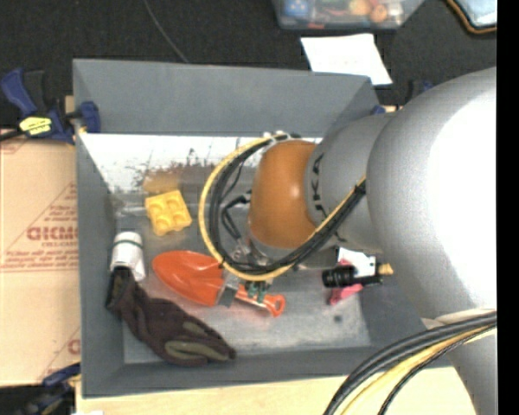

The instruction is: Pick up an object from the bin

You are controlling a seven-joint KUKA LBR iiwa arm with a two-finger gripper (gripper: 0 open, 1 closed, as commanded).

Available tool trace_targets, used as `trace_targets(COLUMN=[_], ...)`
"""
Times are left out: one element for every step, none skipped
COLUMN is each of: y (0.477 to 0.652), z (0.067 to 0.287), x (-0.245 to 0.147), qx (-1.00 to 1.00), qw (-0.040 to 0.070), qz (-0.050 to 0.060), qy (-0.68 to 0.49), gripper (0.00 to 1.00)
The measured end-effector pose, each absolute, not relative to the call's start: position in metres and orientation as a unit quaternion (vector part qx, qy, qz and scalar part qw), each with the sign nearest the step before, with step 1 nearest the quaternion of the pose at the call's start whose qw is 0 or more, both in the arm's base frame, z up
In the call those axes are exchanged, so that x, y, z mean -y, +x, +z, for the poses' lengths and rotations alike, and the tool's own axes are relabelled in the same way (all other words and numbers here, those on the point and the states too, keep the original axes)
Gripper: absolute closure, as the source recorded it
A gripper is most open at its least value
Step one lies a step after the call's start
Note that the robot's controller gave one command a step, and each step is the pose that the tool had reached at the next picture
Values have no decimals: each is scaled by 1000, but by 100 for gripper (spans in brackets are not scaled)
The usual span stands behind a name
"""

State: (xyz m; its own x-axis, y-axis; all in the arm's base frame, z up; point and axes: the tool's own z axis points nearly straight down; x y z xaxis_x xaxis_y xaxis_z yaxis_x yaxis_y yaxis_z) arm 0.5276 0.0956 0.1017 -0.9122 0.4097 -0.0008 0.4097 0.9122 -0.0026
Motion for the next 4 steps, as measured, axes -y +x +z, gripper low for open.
trace_targets(y=[530, 530, 530, 531], z=[138, 158, 176, 189], x=[-95, -95, -95, -94], qx=[-978, -978, -978, -979], qw=[3, 3, 4, 5], qz=[0, 0, 0, 0], qy=[208, 207, 207, 205], gripper=[100, 100, 100, 100])
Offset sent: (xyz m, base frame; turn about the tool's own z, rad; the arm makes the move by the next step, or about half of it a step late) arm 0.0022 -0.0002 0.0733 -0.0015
